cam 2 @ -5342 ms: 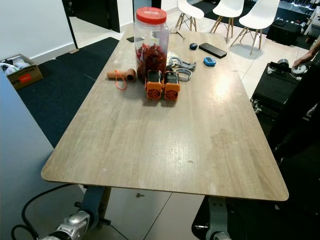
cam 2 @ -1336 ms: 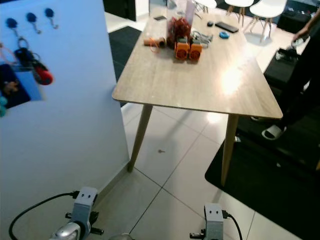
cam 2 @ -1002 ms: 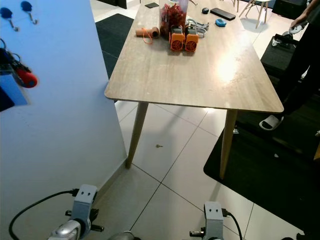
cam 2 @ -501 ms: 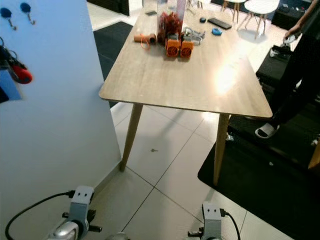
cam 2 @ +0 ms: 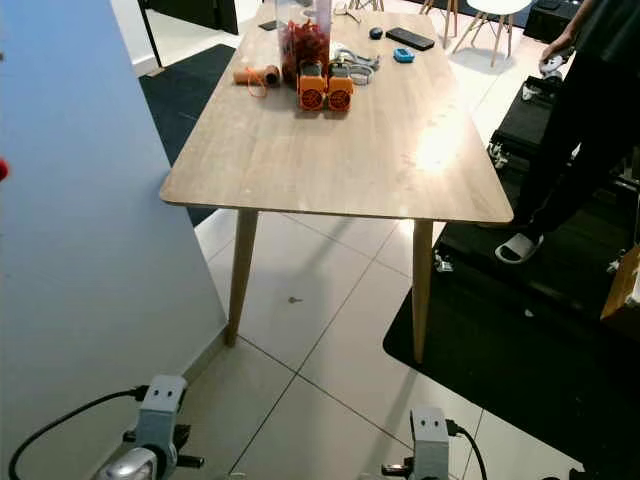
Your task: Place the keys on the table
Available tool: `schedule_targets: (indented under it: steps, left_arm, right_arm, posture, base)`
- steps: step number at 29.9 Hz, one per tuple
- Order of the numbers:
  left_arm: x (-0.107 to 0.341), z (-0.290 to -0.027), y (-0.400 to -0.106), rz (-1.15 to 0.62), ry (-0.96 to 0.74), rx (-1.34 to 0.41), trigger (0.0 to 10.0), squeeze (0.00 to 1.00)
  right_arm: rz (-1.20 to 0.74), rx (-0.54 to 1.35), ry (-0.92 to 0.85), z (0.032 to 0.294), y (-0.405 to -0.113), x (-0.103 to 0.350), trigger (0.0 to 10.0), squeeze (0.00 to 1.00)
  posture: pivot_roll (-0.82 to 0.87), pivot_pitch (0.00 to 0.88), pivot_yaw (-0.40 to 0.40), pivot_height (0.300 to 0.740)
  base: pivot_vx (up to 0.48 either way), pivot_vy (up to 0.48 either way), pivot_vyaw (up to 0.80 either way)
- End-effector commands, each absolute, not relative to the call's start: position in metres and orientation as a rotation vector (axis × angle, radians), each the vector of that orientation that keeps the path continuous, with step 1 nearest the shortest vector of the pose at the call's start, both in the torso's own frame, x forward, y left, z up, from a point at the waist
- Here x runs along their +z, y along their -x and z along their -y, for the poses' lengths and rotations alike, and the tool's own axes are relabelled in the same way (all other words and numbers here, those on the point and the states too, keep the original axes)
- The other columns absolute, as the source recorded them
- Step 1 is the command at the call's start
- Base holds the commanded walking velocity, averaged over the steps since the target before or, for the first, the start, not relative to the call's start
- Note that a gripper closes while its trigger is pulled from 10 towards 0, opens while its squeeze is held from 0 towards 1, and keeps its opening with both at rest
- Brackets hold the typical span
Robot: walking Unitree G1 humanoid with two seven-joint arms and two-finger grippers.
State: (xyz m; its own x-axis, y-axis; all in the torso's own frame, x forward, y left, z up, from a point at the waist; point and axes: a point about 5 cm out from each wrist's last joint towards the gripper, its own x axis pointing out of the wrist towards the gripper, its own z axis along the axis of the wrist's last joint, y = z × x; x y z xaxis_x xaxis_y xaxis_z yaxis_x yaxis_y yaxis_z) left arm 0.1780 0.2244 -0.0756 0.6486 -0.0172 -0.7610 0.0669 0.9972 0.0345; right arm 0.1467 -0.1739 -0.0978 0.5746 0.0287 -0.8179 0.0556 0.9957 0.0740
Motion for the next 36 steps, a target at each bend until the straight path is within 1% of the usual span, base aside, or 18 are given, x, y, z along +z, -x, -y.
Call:
schedule_targets:
  steps: [1, 17, 29, 36]
  left_arm:
    - [-0.078, -0.224, -0.174, -0.886, -0.071, -0.055, 10.0, 0.00]
    - [-0.078, -0.216, -0.176, -0.889, -0.119, -0.132, 10.0, 0.00]
    - [-0.080, -0.215, -0.173, -0.894, -0.119, -0.119, 10.0, 0.00]
    - [-0.082, -0.211, -0.170, -0.896, -0.119, -0.119, 10.0, 0.00]
  right_arm:
    - [-0.972, -0.021, -0.094, 0.177, -0.143, -0.099, 10.0, 0.00]
    - [-0.970, -0.016, -0.070, 0.180, -0.145, -0.098, 10.0, 0.00]
    - [-0.990, -0.010, -0.065, 0.180, -0.139, -0.101, 10.0, 0.00]
    - [-0.992, -0.018, -0.051, 0.188, -0.140, -0.099, 10.0, 0.00]
  posture:
    - [0.12, 0.038, -0.044, 0.740]
    - [0.12, 0.015, -0.043, 0.740]
    - [0.11, 0.000, -0.046, 0.740]
    - [0.09, 0.000, -0.058, 0.740]
  base:
    - [0.000, 0.000, 0.00]
    - [0.000, 0.000, 0.00]
    - [0.000, 0.000, 0.00]
    - [0.000, 0.000, 0.00]
